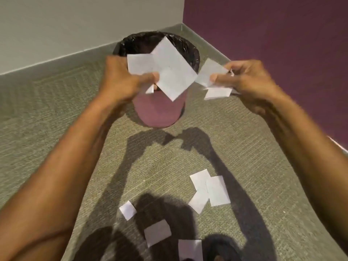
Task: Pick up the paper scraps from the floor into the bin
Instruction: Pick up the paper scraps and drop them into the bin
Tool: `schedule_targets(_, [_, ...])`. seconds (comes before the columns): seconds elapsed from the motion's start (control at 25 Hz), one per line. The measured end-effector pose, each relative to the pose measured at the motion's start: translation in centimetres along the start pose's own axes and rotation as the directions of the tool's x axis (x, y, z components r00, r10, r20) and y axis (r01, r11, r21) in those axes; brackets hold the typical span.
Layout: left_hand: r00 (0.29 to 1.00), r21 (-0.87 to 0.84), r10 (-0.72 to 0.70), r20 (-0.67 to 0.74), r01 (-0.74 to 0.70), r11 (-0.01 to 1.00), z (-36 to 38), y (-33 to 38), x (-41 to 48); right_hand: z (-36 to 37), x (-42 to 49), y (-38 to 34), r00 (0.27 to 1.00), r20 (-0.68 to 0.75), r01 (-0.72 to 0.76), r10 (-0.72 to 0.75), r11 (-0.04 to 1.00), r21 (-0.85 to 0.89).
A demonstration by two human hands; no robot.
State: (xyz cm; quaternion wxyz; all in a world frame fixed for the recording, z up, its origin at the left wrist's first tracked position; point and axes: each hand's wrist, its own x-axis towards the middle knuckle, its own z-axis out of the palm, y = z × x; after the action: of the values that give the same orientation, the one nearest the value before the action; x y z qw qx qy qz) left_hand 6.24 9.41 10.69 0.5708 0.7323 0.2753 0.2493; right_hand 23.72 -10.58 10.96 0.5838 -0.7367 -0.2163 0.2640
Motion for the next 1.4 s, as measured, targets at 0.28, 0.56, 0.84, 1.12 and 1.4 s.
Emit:
schedule_targets(0.28, [0.913,0.002,-0.22,-0.344,0.234,0.972,-1.1,0.3,11.5,6.0,8.8,-6.0,0.999,0.033,0.019,-0.015,0.99,-0.137])
schedule_targets(0.56, [0.914,0.188,-0.261,-0.312,0.329,0.925,-0.3,-2.0,12.9,9.0,13.2,-3.8,0.993,-0.109,-0.08,0.053,0.962,-0.261])
schedule_targets(0.84, [0.948,0.184,-0.3,-0.109,0.316,0.931,0.4,-1.3,13.3,11.1,13.3,-3.7,0.989,0.114,-0.064,0.093,0.97,-0.234])
schedule_targets(1.12, [0.985,0.087,0.022,-0.17,-0.007,0.996,0.0,-0.3,5.8,7.9,10.0,-3.2,0.988,0.065,0.145,-0.138,0.982,-0.12])
schedule_targets(1.4, [0.686,0.359,-0.266,0.678,0.007,0.933,4.0,-8.6,-4.0,2.4,-0.8,10.3,0.976,0.144,-0.096,0.161,0.919,-0.381])
